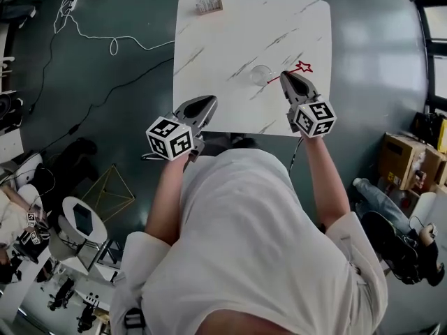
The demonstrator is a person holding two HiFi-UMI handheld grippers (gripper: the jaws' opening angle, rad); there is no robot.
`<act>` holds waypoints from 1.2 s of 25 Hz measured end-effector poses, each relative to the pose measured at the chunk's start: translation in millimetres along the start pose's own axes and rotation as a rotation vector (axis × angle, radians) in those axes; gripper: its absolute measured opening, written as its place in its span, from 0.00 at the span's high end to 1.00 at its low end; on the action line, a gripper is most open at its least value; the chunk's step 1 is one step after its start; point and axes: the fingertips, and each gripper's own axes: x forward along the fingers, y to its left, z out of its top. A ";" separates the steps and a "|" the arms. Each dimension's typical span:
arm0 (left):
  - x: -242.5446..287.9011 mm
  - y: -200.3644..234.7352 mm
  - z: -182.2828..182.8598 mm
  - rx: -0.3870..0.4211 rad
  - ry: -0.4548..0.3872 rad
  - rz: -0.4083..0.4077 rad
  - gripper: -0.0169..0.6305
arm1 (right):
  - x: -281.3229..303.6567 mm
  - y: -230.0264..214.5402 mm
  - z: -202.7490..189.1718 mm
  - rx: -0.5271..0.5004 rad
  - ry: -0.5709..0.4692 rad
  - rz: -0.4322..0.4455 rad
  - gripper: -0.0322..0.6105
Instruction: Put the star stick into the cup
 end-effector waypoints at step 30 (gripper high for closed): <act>29.6 49.5 -15.3 -0.085 0.140 -0.021 0.95 | 88.8 -35.1 -102.0 0.154 0.242 -0.117 0.89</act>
